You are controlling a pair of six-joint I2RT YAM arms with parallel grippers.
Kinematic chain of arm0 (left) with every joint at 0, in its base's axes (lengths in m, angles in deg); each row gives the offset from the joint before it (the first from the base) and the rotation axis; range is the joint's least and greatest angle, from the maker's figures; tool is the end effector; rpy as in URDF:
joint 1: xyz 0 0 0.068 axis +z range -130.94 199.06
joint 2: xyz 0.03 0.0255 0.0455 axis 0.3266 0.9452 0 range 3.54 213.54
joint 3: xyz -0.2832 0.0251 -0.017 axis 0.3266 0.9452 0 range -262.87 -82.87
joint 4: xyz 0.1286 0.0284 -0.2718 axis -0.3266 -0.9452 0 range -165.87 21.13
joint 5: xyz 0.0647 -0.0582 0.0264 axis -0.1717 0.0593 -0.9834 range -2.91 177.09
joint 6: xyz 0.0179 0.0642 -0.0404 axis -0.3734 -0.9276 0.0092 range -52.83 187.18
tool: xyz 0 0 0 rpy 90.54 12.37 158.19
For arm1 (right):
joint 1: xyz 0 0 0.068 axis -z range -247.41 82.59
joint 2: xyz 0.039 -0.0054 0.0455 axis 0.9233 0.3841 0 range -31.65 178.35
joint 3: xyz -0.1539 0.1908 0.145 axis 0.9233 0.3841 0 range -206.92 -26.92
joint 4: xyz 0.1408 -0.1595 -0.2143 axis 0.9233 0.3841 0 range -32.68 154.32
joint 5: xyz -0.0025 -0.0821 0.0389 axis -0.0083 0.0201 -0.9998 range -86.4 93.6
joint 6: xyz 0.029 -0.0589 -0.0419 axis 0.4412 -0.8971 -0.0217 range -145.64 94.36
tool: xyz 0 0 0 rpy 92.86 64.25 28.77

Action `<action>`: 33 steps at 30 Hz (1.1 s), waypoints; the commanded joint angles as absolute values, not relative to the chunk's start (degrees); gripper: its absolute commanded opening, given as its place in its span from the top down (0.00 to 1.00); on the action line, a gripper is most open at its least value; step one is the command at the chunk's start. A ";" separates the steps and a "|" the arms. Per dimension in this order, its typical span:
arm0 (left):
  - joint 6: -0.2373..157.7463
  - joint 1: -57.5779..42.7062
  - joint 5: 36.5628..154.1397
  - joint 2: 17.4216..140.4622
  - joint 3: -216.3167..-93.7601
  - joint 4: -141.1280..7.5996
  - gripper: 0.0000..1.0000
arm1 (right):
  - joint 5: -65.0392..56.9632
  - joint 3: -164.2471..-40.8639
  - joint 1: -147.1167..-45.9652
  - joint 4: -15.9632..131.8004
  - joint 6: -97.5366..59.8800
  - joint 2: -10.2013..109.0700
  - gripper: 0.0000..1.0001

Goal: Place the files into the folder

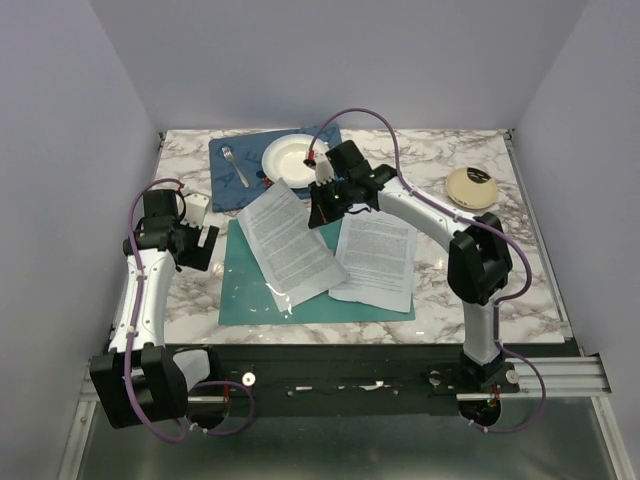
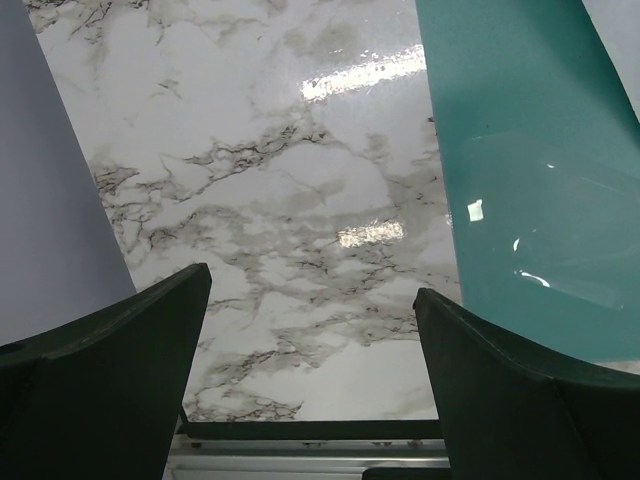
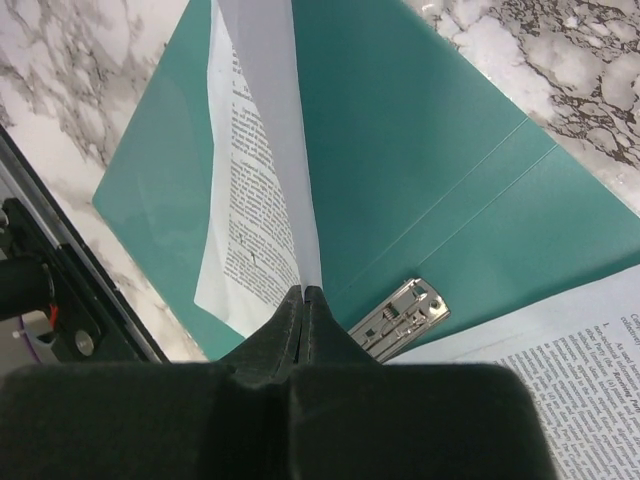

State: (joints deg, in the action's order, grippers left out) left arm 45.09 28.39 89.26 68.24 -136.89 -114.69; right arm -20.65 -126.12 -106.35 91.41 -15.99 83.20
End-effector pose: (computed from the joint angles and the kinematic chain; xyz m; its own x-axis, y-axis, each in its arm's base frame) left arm 0.2704 0.0420 0.2518 -0.8156 0.2468 -0.5233 0.1784 0.9677 0.1782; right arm 0.3846 0.3459 0.2417 -0.7158 -0.3818 -0.5846 -0.6689 0.6150 0.4174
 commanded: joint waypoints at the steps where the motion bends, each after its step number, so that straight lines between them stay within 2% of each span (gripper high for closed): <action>1: 43.36 28.91 88.41 66.91 -135.61 -113.87 0.01 | -20.21 -127.65 -106.70 87.57 -11.94 84.46 1.00; 9: 43.27 29.00 88.50 66.99 -134.64 -113.34 0.01 | -18.11 -119.57 -107.67 79.57 -3.77 81.65 1.00; 20: 42.74 29.17 88.58 66.29 -134.20 -113.25 0.01 | -13.01 -115.08 -110.30 73.06 3.35 81.91 0.99; 33: 42.30 29.52 88.32 65.94 -134.29 -113.69 0.01 | -10.28 -116.74 -110.48 69.89 9.51 85.77 0.99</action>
State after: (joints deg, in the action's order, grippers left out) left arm 44.21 28.89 89.16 67.28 -134.48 -113.71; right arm -11.99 -115.37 -110.22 72.63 6.76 83.40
